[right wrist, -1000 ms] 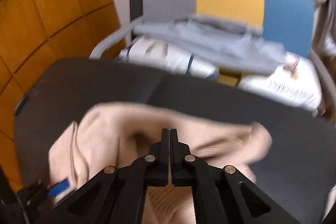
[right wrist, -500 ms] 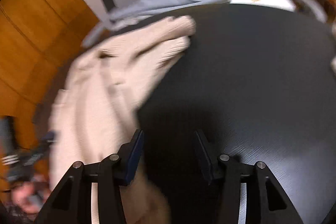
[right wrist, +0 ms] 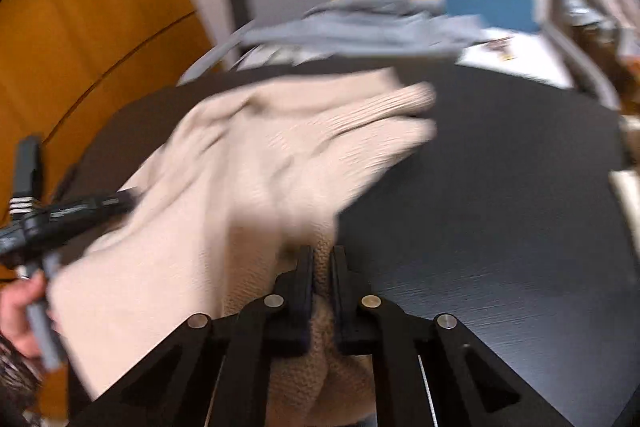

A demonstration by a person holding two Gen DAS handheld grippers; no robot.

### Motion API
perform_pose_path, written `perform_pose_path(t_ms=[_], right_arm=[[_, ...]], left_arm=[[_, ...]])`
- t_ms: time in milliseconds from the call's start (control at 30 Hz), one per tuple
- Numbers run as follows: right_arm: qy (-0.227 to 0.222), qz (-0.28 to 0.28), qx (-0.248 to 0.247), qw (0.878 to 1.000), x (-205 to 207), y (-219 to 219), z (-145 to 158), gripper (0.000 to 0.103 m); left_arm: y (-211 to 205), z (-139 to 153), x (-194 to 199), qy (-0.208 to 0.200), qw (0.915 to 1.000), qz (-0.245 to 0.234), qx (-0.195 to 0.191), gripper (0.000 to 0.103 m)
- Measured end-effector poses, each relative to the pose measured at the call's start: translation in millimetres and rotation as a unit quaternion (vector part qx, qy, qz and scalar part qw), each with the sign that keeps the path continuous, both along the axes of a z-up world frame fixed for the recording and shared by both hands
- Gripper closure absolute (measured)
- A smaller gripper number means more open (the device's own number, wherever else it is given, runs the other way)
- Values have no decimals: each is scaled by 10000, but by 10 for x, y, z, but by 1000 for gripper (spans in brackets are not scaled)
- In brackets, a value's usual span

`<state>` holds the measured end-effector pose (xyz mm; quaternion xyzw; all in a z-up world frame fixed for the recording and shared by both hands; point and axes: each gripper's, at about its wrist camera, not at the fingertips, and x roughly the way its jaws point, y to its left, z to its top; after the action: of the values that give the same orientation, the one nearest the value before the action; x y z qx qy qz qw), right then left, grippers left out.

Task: Fold clothes
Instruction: 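Smooth the folded sweater with both grippers open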

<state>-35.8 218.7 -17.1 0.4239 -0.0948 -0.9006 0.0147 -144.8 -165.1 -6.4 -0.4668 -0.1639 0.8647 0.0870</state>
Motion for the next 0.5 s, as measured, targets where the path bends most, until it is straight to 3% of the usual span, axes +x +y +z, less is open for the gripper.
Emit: perform_pose_path(t_ms=[133, 200, 233, 333, 367, 433, 500], right_arm=[[111, -913, 861, 9920, 141, 517, 123, 95], [-180, -1146, 930, 9889, 74, 761, -11, 95], [-337, -1246, 927, 9873, 35, 881, -85, 95], [-622, -1338, 938, 9846, -33, 1018, -211, 92], [-677, -1324, 945, 9844, -44, 1014, -232, 89], [-242, -1289, 1188, 9842, 38, 814, -54, 82], [267, -977, 1001, 9898, 120, 537, 113, 60]], left_arm=[[-341, -127, -132, -129, 9969, 126, -766, 90], [-409, -344, -157, -411, 9977, 106, -535, 90], [-413, -394, -133, -363, 9983, 121, -435, 90], [-296, -361, -21, 47, 9980, -118, -614, 82], [-227, -346, -6, 86, 9968, -289, -737, 82], [-111, -305, -1, 59, 9933, -628, -972, 82], [2, -192, 18, 207, 9878, -826, -1307, 82]])
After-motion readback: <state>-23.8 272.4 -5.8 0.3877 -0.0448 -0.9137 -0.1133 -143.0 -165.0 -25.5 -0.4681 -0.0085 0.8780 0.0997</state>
